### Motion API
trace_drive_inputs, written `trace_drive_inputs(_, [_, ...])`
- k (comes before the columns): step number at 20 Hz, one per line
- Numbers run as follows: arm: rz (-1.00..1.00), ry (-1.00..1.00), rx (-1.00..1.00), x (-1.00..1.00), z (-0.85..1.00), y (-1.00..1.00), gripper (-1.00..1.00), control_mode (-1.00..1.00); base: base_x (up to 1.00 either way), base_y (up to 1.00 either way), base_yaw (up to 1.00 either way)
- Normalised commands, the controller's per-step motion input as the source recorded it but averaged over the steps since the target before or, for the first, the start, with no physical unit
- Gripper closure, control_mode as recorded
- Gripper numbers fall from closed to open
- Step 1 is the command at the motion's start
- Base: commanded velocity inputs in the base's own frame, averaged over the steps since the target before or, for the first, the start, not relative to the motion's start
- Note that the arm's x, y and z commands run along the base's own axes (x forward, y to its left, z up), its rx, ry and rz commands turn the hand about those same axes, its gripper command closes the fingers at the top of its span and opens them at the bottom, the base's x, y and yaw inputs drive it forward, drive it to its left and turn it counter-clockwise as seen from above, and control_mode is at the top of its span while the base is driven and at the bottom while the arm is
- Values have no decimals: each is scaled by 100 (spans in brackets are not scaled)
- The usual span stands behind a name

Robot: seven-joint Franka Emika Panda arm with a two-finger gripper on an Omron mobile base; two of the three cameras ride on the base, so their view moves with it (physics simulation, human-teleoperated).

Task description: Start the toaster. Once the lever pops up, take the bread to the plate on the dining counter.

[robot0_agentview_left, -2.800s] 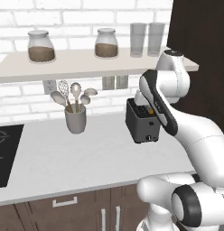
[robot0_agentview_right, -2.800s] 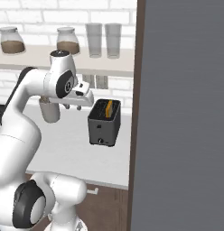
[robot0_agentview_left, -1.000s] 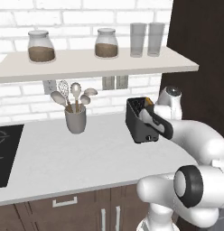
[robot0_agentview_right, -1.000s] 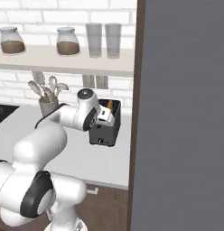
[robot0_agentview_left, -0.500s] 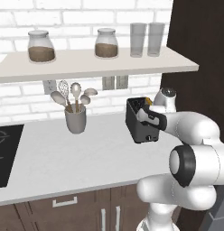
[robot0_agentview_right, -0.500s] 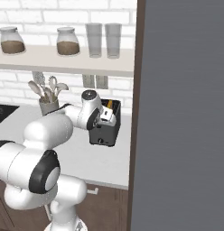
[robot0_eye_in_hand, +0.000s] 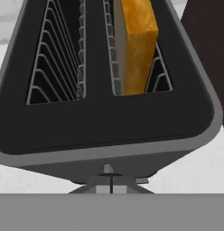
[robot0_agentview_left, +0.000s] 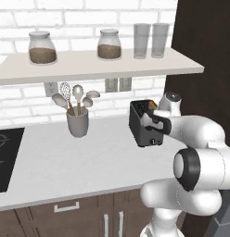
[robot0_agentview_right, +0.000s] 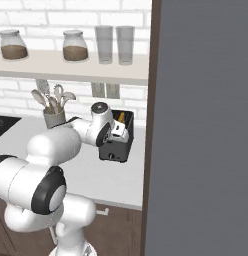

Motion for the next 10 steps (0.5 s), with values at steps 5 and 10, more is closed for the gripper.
trace_drive_inputs(5, [0, 0, 0, -2, -52, 0, 100, -100, 0, 0, 0])
trace_drive_inputs(10, [0, -1, 0, -4, -62, 0, 100, -100, 0, 0, 0])
